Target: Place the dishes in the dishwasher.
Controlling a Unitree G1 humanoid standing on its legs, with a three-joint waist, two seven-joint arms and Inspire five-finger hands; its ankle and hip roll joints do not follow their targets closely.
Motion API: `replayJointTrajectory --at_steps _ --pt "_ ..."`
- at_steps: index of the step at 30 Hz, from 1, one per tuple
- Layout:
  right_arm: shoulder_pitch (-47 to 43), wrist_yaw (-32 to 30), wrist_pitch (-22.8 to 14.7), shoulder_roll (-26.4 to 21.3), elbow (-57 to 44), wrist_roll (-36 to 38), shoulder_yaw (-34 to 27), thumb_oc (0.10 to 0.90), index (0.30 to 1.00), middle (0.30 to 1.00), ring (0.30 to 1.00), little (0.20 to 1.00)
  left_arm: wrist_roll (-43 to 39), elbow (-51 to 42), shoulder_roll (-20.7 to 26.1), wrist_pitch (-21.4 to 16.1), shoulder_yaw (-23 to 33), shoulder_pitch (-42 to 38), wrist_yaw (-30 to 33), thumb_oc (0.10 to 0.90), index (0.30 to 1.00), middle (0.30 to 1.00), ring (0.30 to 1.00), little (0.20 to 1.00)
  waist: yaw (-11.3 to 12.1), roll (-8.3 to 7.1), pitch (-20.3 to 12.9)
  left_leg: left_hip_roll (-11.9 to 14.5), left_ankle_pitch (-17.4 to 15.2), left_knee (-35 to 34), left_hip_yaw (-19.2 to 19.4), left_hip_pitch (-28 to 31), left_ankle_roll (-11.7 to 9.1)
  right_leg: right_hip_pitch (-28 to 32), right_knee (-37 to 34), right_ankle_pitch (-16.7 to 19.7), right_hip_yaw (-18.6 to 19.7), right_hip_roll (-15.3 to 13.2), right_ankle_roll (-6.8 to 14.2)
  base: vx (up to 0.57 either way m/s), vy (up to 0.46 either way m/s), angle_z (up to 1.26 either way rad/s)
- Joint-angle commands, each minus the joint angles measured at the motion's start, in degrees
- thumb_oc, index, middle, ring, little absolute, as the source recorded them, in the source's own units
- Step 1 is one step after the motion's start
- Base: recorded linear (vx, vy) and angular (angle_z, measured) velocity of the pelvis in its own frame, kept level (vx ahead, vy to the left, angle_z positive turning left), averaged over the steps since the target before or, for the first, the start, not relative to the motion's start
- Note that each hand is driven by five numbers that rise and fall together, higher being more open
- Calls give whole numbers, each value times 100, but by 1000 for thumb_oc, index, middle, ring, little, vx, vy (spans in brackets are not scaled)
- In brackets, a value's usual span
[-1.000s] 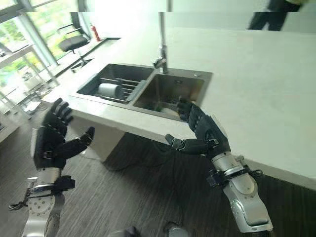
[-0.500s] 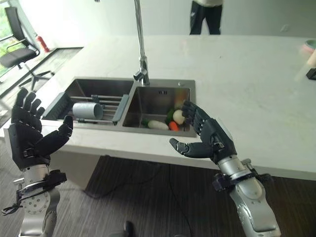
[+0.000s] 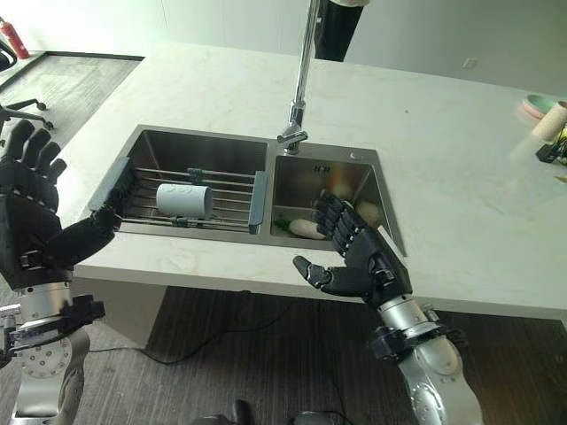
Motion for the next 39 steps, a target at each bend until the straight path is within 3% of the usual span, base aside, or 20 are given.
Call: replayJointTrajectory --at_steps 1,4,6,8,9,12,14,18,22,25,27,31,33,35,39 --pt "-618 -108 -844 -16 -383 352 -153 800 900 900 900 900 374 -825 285 -496 41 -384 -55 800 900 900 900 900 3 164 -407 480 -874 776 -331 -88 -606 396 -925 445 -92 148 264 92 -93 18" --pt "-721 -242 -845 -21 -321 327 -59 800 900 900 900 900 224 -816 253 -439 -26 -386 -68 800 900 900 900 900 33 216 -477 483 -866 776 -232 17 -656 455 -925 404 -55 146 261 142 -121 15" --pt "-783 -275 -914 -54 -314 225 -21 800 900 900 900 900 283 -838 240 -430 -77 -396 -66 800 900 900 900 900 80 241 -442 436 -447 776 -9 234 -868 536 -925 348 -94 87 217 160 -98 5" --pt "-796 -346 -957 -122 -394 92 -37 800 900 900 900 900 319 -941 200 -381 -162 -385 -114 800 900 900 900 900 148 138 -308 393 455 776 49 273 -1177 613 -925 366 -54 -110 160 108 -55 0" --pt "-849 -412 -951 -174 -440 87 -72 800 900 900 900 900 313 -1008 176 -411 -190 -398 -218 800 900 900 900 900 166 56 -210 595 582 778 46 132 -1242 617 -925 397 -35 -247 190 102 76 1" --pt "-925 32 -729 -263 -414 113 -158 800 900 900 900 900 39 -1117 241 -560 -78 -192 -749 800 900 900 900 900 45 318 -316 1437 -299 776 -337 -243 -1212 487 -925 383 277 -54 303 158 396 7" --pt "-793 302 -790 -369 -441 198 -272 800 900 900 900 900 99 -1102 270 -672 -35 -126 -769 800 900 900 900 900 -1 409 -399 1787 -116 776 -601 -666 -1429 498 -925 246 392 -52 300 158 424 -32" --pt "-977 88 -818 -463 -388 228 -241 800 900 900 900 900 -189 -804 272 -904 -62 -226 -798 800 900 900 900 900 -27 555 -444 2060 9 776 -524 -881 -1521 588 -925 159 244 -289 372 96 481 -30" --pt "-839 -76 -822 -276 -569 344 -241 800 900 900 900 900 -600 -757 285 -596 -50 -431 -1066 800 900 900 900 900 -42 549 -511 1662 -294 776 -437 -593 -1330 644 -925 361 145 -772 706 114 425 -6" --pt "-790 -119 -860 -130 -606 205 -215 800 900 900 900 900 -801 -758 272 -429 -23 -521 -1244 800 900 900 900 900 -22 504 -525 1512 -395 776 -440 -523 -1257 653 -925 493 86 -1004 809 78 254 5" --pt "-793 -250 -855 67 -563 16 -168 800 900 900 900 900 -1234 -730 257 -84 -52 -687 -1586 800 900 900 900 900 8 399 -547 1218 -534 776 -520 -472 -1074 833 -925 827 -40 -1214 815 138 365 14" --pt "-757 -65 -862 232 -484 74 -218 800 900 900 900 900 -1121 -705 242 -63 -81 -714 -1611 800 900 900 900 900 -77 391 -451 981 -617 776 -719 -384 -833 857 -925 1448 -80 -991 736 99 177 21" --pt "-770 55 -904 227 -460 44 -179 800 900 900 900 900 -955 -729 379 -113 -93 -776 -1563 800 900 900 900 900 -101 319 -410 984 -657 776 -638 -389 -856 426 -925 951 65 -880 714 -34 -85 -11" --pt "-805 164 -982 240 -383 73 -136 800 900 900 900 900 -801 -684 454 -166 -200 -851 -1596 800 900 900 900 900 -107 276 -408 980 -730 776 -575 -399 -820 135 -925 1044 216 -922 755 4 -164 -30" --pt "-946 39 -895 40 -341 193 -157 800 900 900 900 900 -870 -730 493 130 -323 -871 -1811 800 900 900 900 900 -82 259 -512 1085 -759 776 -404 -343 -828 140 -925 807 286 -821 787 79 -139 -9"
